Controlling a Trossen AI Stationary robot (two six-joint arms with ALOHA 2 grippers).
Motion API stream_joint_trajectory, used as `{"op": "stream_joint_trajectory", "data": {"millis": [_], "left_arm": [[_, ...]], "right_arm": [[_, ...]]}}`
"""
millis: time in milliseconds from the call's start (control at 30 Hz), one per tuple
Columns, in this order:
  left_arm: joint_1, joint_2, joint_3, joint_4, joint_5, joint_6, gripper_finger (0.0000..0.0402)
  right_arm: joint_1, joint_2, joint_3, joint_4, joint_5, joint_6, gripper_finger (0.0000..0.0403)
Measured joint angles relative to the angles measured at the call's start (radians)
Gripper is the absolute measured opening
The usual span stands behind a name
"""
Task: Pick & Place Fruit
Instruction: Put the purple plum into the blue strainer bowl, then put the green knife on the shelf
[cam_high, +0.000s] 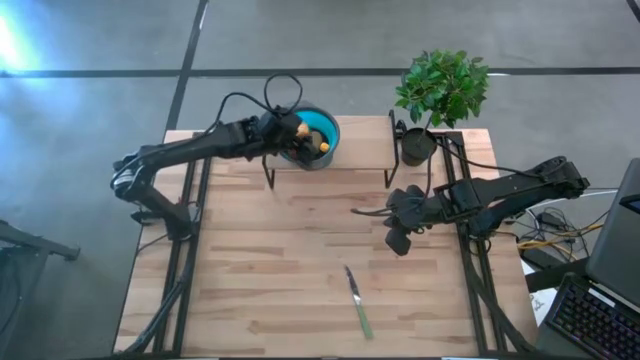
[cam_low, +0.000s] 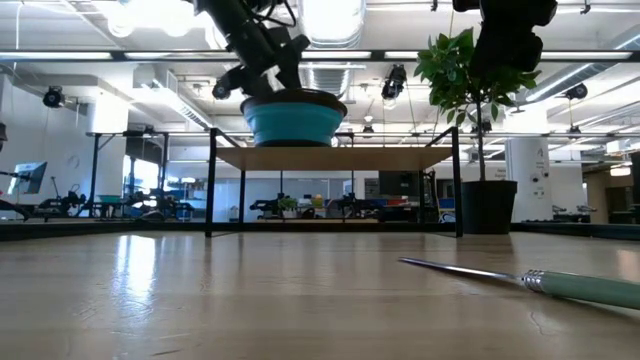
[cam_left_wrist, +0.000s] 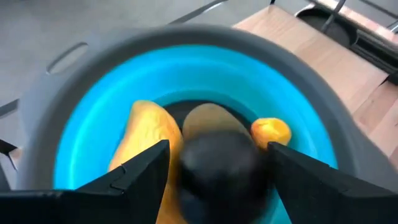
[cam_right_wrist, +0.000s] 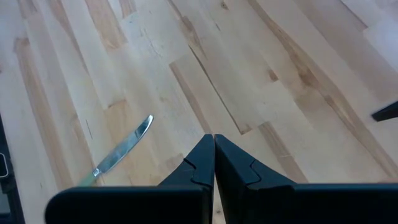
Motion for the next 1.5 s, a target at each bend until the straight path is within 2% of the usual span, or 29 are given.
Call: {"op": "stream_joint_trajectory", "data": {"millis": [500, 867, 1033, 1233, 1500], "left_arm": [[0.003, 0.023, 0.012, -0.022, 0.034, 0.013, 0.0275], [0.021, 0.023, 0.134, -0.028, 0.041, 0.005, 0.0275], [0.019, 0.023, 0.201, -0.088, 0.042, 0.011, 0.0275], [0.015, 0.013, 0.222, -0.101, 0.044, 0.032, 0.0275], [-0.038, 0.009, 0.215, -0.152, 0.123, 0.039, 0.0275]], "right_arm": [[-0.003, 0.000, 0.001, 0.003, 0.012, 0.030, 0.0008], [-0.002, 0.001, -0.006, 0.004, 0.024, 0.097, 0.0008], [-0.002, 0.001, -0.009, 0.005, 0.024, 0.099, 0.0008], [-0.002, 0.001, -0.011, 0.005, 0.021, 0.136, 0.0008], [0.032, 0.001, -0.010, 0.007, -0.012, 0.157, 0.0008]]}}
